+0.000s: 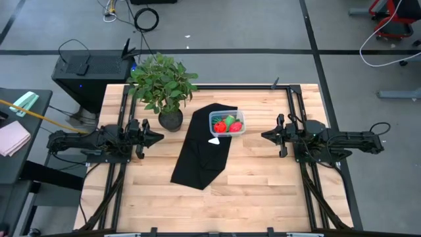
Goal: Pick and placing Produce into tupperware
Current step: Return to Home Position
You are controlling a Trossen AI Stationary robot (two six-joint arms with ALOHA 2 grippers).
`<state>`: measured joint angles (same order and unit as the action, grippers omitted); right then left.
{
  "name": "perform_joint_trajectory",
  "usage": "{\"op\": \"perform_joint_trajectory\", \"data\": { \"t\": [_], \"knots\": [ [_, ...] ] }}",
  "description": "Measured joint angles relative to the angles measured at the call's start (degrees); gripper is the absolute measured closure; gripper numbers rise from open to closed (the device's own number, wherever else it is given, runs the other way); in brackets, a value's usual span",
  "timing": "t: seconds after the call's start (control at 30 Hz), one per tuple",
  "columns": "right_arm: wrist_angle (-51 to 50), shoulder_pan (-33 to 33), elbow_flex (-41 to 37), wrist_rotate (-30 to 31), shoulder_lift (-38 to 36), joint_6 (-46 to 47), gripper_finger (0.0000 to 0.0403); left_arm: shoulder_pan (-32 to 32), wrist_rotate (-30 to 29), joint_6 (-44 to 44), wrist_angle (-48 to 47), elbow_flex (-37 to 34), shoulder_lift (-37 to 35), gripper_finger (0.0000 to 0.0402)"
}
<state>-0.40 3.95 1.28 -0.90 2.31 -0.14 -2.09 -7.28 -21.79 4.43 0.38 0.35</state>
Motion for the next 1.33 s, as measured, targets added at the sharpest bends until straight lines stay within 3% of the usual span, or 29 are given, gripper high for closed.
{"op": "perform_joint_trajectory", "data": {
  "t": [1.33],
  "knots": [
    [0.0, 0.01, 0.0, 0.01, 0.01, 0.0, 0.0368, 0.0, 0.0, 0.0, 0.0, 0.0, -0.01, 0.0368]
  ]
}}
